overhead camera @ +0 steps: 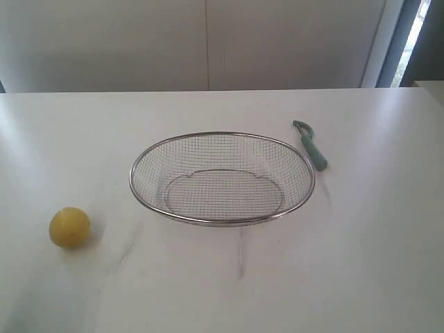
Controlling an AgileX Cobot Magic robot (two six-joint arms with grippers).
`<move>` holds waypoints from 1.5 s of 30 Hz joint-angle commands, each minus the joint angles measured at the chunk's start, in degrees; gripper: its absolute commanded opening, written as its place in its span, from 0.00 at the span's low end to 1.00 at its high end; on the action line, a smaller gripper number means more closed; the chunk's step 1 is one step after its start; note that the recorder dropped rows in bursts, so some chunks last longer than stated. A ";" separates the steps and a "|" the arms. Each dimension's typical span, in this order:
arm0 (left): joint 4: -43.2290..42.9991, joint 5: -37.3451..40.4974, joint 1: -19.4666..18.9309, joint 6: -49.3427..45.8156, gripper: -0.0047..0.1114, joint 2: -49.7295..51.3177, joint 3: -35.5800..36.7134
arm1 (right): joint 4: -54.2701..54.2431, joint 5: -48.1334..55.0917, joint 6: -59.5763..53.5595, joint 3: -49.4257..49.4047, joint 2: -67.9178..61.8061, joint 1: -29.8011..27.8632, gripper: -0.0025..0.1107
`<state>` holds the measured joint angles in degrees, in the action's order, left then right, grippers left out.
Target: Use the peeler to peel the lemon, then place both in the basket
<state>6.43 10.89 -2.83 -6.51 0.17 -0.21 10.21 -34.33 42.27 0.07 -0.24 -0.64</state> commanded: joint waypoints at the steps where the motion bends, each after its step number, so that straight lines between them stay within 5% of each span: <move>1: 0.36 -0.05 0.15 0.11 0.04 -0.17 0.21 | -0.22 1.26 10.74 -0.07 0.24 0.22 0.02; 7: 0.36 -0.05 0.15 0.11 0.04 -0.17 0.21 | -4.73 11.25 12.66 -0.07 0.24 0.22 0.02; 11: 0.36 -0.05 0.15 0.11 0.04 -0.17 0.21 | -19.25 18.21 -12.46 0.26 0.14 0.22 0.02; 23: 0.36 -0.05 0.15 0.11 0.04 -0.17 0.21 | -20.25 19.52 -25.81 11.39 -30.82 0.22 0.02; 29: 0.36 -0.05 0.15 0.11 0.04 -0.17 0.21 | -18.81 27.77 -27.91 23.31 -49.41 0.22 0.02; 45: 0.36 -0.05 0.15 0.11 0.04 -0.17 0.21 | -17.65 69.42 -48.66 69.40 -90.91 0.22 0.02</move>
<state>6.43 10.89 -2.83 -6.51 0.17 -0.21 -7.80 31.75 -3.94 64.97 -87.47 -0.51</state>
